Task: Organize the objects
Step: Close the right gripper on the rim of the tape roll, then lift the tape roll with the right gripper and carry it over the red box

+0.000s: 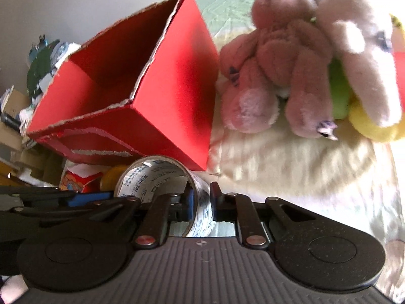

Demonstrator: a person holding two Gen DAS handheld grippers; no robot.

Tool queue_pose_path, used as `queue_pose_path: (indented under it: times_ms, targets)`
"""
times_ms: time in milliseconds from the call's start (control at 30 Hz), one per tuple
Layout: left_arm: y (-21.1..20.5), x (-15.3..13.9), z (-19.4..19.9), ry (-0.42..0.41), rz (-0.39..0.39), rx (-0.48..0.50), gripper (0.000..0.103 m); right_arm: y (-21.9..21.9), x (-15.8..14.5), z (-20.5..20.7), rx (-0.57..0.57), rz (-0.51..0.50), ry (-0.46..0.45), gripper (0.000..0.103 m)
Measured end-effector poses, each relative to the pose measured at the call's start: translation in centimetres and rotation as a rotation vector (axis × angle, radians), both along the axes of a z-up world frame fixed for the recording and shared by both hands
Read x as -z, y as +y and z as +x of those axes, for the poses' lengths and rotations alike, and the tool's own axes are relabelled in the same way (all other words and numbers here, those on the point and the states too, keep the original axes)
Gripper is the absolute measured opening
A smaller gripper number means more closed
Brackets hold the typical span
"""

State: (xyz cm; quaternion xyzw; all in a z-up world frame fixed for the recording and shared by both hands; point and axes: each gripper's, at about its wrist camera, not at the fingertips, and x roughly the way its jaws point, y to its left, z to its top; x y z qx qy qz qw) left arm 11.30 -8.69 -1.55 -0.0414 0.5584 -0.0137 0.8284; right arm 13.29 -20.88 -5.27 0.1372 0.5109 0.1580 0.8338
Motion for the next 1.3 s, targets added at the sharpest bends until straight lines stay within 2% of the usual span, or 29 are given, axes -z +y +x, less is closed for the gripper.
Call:
queue_pose_path:
  times_ms: [233, 567, 733, 900, 1067, 1200, 1300]
  targets:
    - [-1.7, -1.8, -0.5, -0.060, -0.038, 0.132, 0.012, -1.9, -2.4, -1.9, 0.080, 0.005, -0.058, 0.014]
    - [-2.8, -7.9, -1.4, -0.191, -0.150, 0.304, 0.011, -3.9, -8.6, -4.4, 0.185, -0.005, -0.208, 0.014]
    - [-2.0, -11.7, -1.2, -0.310, -0.156, 0.343, 0.011, -2.6, -12.1, -3.0, 0.166, -0.019, -0.333, 0.014]
    - [0.3, -14.2, 0.5, -0.403, -0.132, 0.323, 0.012, 0.4, -14.2, 0.2, 0.096, -0.025, -0.406, 0.015]
    - [4.2, -15.2, 3.2, -0.421, -0.111, 0.262, 0.011, 4.2, -13.8, 4.3, 0.027, -0.057, -0.385, 0.014]
    - [7.6, -14.2, 5.7, -0.364, -0.123, 0.218, 0.011, 6.9, -11.9, 7.5, -0.012, -0.098, -0.312, 0.014]
    - [9.4, -12.2, 7.6, -0.307, -0.134, 0.200, 0.012, 8.8, -10.3, 9.4, -0.038, -0.145, -0.258, 0.014]
